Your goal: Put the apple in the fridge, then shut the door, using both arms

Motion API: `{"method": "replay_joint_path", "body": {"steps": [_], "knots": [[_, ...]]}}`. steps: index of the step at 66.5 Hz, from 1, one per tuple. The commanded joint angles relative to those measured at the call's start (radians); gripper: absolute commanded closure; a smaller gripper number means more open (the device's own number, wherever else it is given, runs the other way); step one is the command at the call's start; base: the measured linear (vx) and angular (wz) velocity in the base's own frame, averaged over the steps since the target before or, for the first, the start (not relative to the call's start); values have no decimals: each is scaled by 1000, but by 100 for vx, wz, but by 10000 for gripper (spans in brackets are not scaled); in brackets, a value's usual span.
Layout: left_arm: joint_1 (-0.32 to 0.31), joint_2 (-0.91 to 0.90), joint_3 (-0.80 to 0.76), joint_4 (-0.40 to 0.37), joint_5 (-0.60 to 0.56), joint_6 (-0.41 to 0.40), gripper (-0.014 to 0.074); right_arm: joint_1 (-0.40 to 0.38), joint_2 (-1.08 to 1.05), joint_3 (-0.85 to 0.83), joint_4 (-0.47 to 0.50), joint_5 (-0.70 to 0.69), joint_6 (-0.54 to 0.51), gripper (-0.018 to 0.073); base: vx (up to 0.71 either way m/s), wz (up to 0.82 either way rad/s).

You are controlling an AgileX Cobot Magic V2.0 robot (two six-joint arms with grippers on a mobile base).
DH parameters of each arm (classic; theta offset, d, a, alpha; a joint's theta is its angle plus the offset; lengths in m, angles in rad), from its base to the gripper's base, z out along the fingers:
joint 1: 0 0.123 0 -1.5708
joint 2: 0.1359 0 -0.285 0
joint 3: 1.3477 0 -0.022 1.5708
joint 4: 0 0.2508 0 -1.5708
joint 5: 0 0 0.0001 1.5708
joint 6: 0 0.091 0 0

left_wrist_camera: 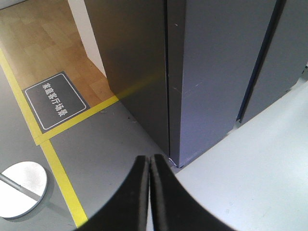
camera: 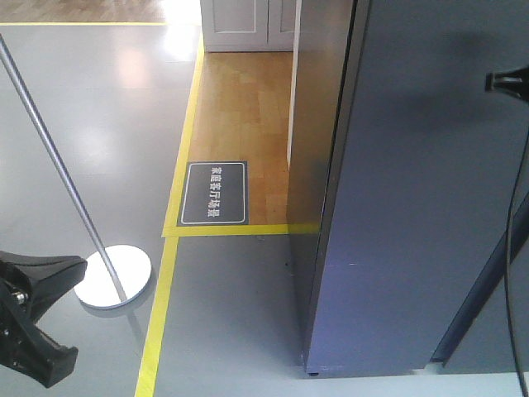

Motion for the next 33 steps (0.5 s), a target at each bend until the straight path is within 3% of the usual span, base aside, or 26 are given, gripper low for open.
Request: {"method": "replay_joint_path", "body": {"steps": [1, 15, 33], "knots": [[1, -4, -28, 4, -60, -1, 603, 1, -72, -30, 15, 97, -77, 563, 0, 0], [1, -4, -28, 4, -60, -1, 603, 1, -179, 0, 114, 258, -97, 563, 0, 0], [1, -4, -28, 4, -60, -1, 603, 71, -439, 345, 93, 159, -112, 563, 0, 0]]}}
